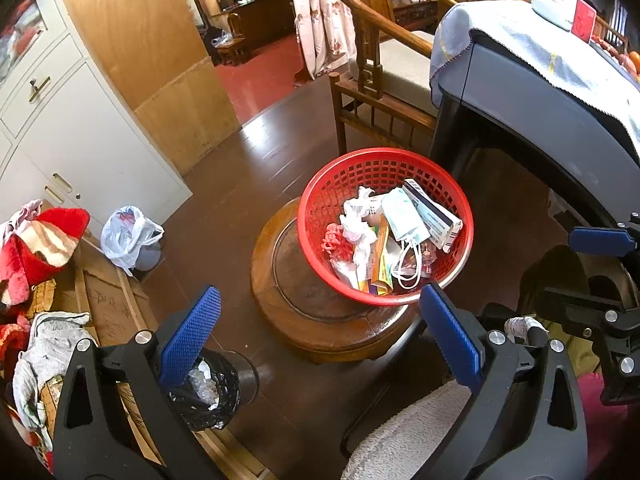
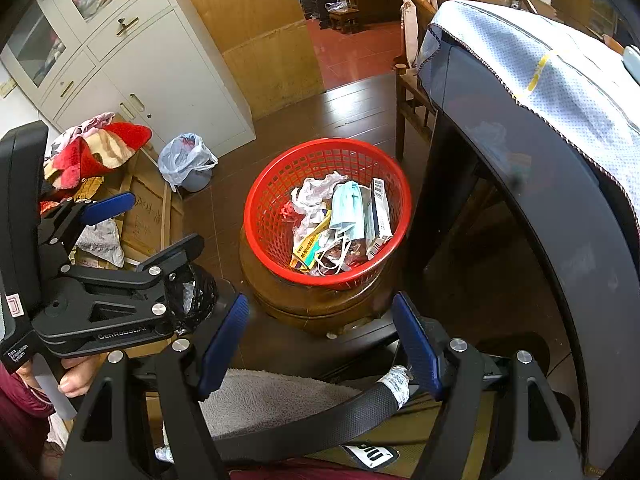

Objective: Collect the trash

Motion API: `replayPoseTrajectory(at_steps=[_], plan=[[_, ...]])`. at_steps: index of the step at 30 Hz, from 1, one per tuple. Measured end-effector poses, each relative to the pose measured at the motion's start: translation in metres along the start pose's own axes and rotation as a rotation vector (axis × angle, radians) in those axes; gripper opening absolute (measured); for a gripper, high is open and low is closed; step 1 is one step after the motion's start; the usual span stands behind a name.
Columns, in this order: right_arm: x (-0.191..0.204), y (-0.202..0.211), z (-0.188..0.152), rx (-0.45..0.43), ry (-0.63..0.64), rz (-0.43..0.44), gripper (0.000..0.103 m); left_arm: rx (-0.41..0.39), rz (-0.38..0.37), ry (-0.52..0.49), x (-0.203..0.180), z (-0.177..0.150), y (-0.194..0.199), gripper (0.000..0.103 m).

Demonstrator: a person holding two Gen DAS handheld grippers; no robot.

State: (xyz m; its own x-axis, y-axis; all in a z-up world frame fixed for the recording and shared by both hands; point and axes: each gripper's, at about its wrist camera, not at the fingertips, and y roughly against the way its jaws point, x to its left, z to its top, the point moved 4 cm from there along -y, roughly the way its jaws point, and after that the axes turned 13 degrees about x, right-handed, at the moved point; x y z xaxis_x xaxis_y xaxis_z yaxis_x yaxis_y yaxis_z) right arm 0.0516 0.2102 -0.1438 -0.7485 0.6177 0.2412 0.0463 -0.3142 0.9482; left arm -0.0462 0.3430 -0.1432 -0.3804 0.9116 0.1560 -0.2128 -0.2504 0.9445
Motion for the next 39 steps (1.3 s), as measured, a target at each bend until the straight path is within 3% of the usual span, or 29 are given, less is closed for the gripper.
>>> replayPoseTrajectory(at_steps=[39], plan=[[0.0007, -0.0007, -0.0003, 0.005, -0.001, 0.002, 0.073, 0.015, -0.006, 0.001, 0.0004, 0.0018, -0.0042, 0.096]])
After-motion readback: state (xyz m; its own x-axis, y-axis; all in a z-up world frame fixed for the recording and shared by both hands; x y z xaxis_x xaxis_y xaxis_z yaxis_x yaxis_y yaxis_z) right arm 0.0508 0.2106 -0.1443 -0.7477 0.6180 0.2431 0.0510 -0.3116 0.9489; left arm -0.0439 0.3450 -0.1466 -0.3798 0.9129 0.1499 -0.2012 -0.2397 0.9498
